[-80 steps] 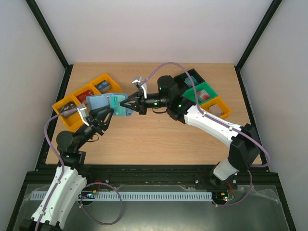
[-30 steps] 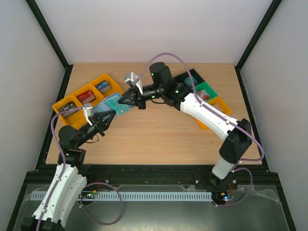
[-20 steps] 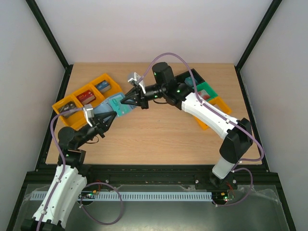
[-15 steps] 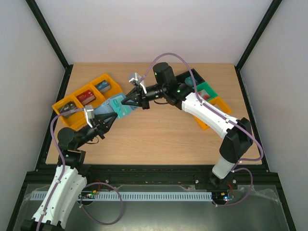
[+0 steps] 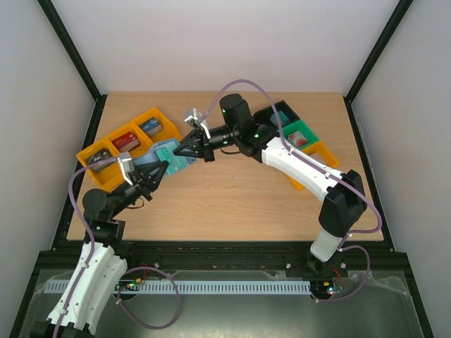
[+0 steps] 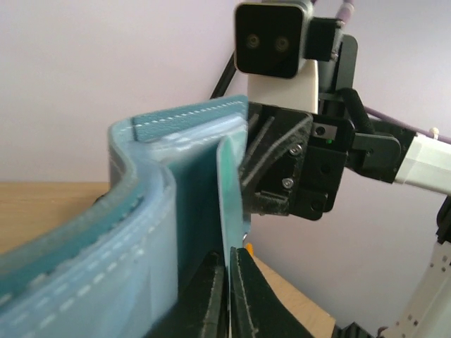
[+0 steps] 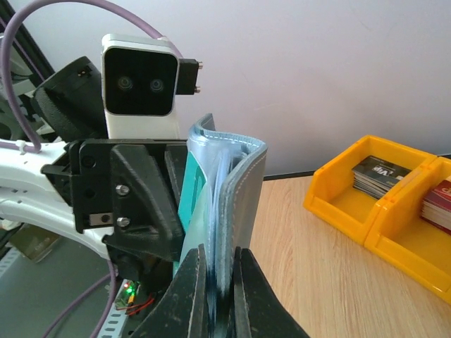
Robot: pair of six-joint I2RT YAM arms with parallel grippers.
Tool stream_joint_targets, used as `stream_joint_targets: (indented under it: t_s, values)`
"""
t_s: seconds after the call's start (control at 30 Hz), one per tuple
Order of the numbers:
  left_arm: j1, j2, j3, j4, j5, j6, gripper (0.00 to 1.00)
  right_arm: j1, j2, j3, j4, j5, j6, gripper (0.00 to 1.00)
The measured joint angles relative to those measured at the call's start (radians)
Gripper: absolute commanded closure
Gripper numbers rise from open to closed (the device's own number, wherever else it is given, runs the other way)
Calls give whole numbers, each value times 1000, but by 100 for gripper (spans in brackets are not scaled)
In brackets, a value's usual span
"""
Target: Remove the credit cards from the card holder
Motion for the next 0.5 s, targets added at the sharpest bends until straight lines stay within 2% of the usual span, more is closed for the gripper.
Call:
stream_joint_targets:
  t_s: [0.07, 0.23, 0.5]
  values:
    - [-1, 0, -1, -2, -10, 0, 98, 2, 2, 0, 0, -4, 0, 98]
    - [-3, -5, -1, -11, -21, 2, 98, 2, 1, 3, -10, -3, -15, 83]
    - [-11, -22, -1, -13, -28, 6, 98, 19, 0, -16, -74, -5, -44, 80]
